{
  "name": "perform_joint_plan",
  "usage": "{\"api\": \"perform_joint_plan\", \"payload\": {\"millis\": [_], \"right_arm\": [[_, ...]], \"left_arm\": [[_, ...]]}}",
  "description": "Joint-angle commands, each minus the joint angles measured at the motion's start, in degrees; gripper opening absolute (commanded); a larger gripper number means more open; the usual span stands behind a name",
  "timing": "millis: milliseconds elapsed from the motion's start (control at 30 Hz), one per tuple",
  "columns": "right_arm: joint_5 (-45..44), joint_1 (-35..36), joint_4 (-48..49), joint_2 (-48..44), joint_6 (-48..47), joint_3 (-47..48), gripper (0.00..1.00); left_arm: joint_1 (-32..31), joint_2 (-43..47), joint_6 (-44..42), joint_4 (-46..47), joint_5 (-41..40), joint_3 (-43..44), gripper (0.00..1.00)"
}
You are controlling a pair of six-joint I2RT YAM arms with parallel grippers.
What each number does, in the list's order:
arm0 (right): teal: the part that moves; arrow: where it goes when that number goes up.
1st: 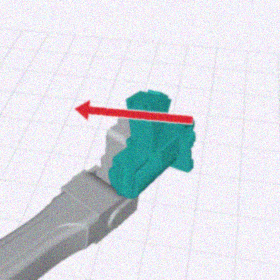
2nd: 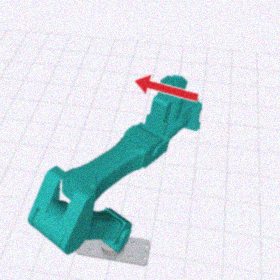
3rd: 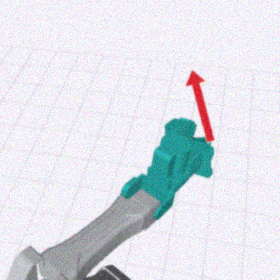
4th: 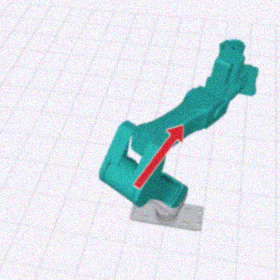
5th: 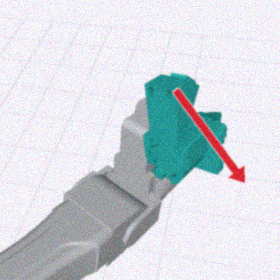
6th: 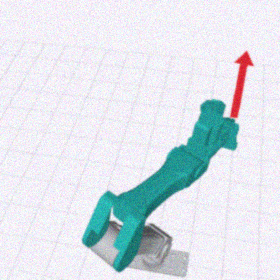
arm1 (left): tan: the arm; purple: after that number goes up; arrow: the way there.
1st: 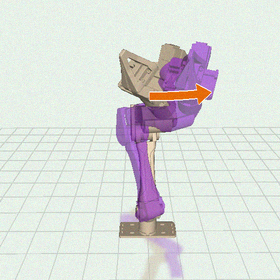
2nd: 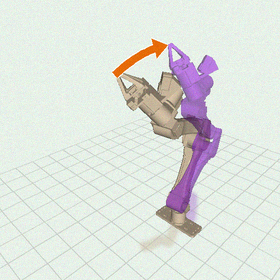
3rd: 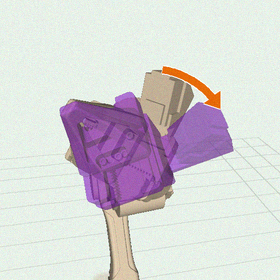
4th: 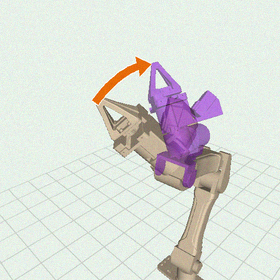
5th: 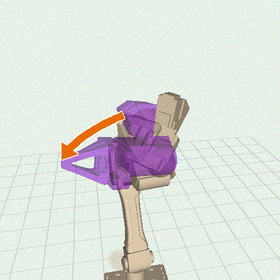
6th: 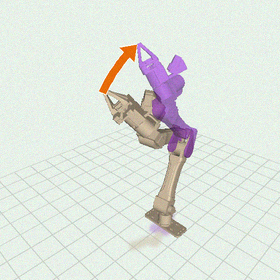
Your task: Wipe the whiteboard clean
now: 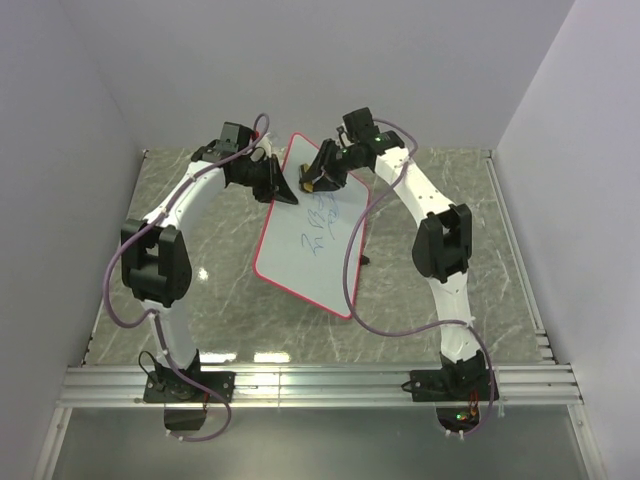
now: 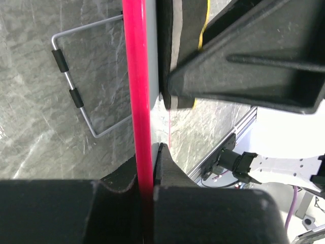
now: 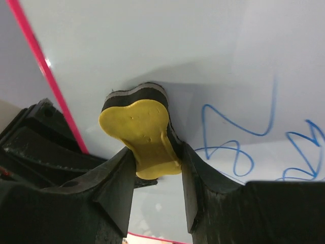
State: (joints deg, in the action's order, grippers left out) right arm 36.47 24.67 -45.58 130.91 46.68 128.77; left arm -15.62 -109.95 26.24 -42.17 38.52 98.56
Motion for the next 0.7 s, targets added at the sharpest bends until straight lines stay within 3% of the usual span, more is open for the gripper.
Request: {"api": "perform_joint_plan", "payload": {"millis": [0, 300, 433, 533, 667], "right_arm": [[-4.64, 0.3, -5.92, 1.1, -0.88, 0.8, 0.0], [-16.68, -0.67, -11.55, -5.13, -8.25, -18.36, 0.0], [-15.81, -0.67, -7.6, -8.04, -9.14, -31.45, 0.0], [-13.98, -0.58, -6.98, -8.39, -8.8, -30.96, 0.0], [-9.5, -0.06, -7.5, -7.08, -7.83, -20.16, 0.0]], "left_arm": [[-3.89, -1.23, -14.29, -4.85, -15.67, -2.94, 0.0], [-4.33, 0.97, -14.55, -5.11, -17.51, -3.03, 0.0], [-4.51, 1.14, -14.73, -5.29, -17.95, -2.41, 0.0], [-4.69, 1.32, -14.81, -5.29, -18.13, -2.5, 0.0], [-5.56, 1.14, -15.16, -5.38, -18.48, -2.76, 0.0]]}}
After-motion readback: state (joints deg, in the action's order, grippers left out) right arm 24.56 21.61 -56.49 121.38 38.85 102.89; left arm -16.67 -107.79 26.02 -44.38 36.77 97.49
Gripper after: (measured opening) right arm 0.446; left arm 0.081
